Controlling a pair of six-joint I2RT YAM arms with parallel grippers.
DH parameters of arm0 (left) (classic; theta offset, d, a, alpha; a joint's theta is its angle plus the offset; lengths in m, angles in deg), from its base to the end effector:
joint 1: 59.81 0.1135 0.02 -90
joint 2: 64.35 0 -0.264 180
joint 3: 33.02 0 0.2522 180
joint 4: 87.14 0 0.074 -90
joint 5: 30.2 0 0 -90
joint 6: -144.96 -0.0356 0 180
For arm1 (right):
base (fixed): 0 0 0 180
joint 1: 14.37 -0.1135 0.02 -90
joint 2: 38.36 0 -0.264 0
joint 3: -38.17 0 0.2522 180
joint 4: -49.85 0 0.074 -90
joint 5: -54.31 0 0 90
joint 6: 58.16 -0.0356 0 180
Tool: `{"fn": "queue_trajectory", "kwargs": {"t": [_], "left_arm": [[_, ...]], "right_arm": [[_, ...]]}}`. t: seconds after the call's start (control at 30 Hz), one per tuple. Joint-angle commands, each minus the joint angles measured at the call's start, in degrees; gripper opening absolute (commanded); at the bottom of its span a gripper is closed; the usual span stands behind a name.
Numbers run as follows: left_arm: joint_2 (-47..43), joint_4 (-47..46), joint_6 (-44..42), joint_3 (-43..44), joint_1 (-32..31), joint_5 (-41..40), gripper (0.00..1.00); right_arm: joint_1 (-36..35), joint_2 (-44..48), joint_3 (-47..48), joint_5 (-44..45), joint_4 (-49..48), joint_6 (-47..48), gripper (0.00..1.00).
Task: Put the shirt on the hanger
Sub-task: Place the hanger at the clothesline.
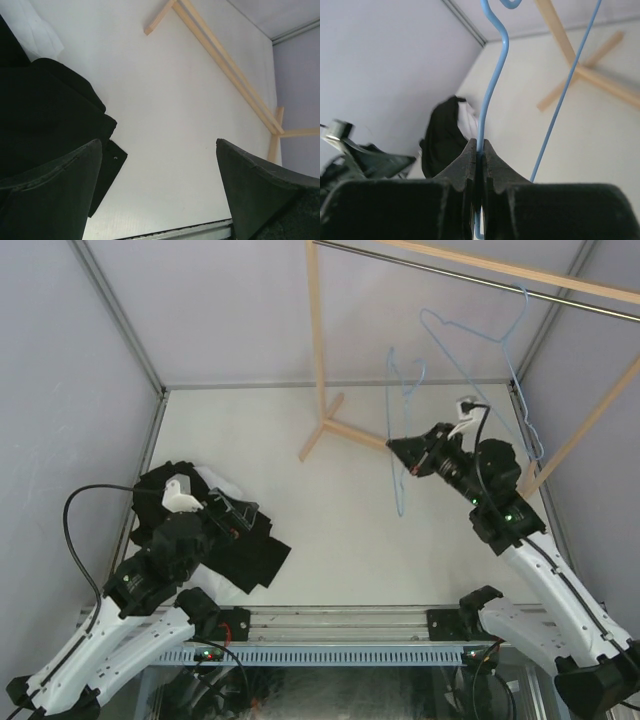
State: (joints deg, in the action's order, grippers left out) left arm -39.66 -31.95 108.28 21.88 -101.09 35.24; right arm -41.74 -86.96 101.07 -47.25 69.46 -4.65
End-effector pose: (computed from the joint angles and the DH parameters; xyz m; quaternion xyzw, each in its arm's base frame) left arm 0.0808 -0.0512 0.3058 -0.2001 0.8075 -0.2643 0.4880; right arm 0.1727 0.0975 0.3637 -0.0092 0.7384 0.4176 0.5294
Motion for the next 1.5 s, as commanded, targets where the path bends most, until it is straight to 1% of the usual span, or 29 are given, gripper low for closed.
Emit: {"fn": "queue_trajectory", "kwargs": {"t": [0.0, 0.23, 0.33, 0.57, 0.8, 1.1, 1.33, 1.47], "left_arm": [[-0.01, -0.44, -1.30, -2.28, 0.59, -0.32, 0.99], [0.17, -0.31, -1.03, -3.78, 1.58, 1.67, 0.99], [-0.10, 0.16, -1.05, -3.97, 2.11, 2.01, 0.99], [-0.84, -0.08, -0.48, -5.37, 2.60, 3.71, 0.98], [-1.44, -0.55, 0.74, -7.19, 2.60, 5.51, 0.98], [-1.64, -0.21, 0.79, -7.69, 2.69, 6.01, 0.97], [-2.16, 0.26, 0.97, -8.44, 2.74, 5.80, 0.97], [-2.61, 0.79, 1.04, -8.81, 2.74, 5.44, 0.97]], "right_arm": [[7.42, -2.46, 6.15, -12.44, -7.82, -6.50, 0.00], [14.37, -9.66, 13.47, -20.43, -16.25, -14.31, 0.00], [16.43, -12.71, 15.41, -22.06, -20.62, -18.34, 0.00], [19.11, -17.47, 19.77, -21.99, -25.43, -24.29, 0.00], [19.78, -21.66, 22.91, -21.71, -30.03, -29.24, 0.00], [20.43, -26.05, 23.25, -19.22, -34.73, -35.24, 0.00], [20.78, -28.27, 24.27, -17.39, -35.36, -36.59, 0.00], [20.75, -28.48, 24.32, -16.01, -33.12, -35.75, 0.00]]}}
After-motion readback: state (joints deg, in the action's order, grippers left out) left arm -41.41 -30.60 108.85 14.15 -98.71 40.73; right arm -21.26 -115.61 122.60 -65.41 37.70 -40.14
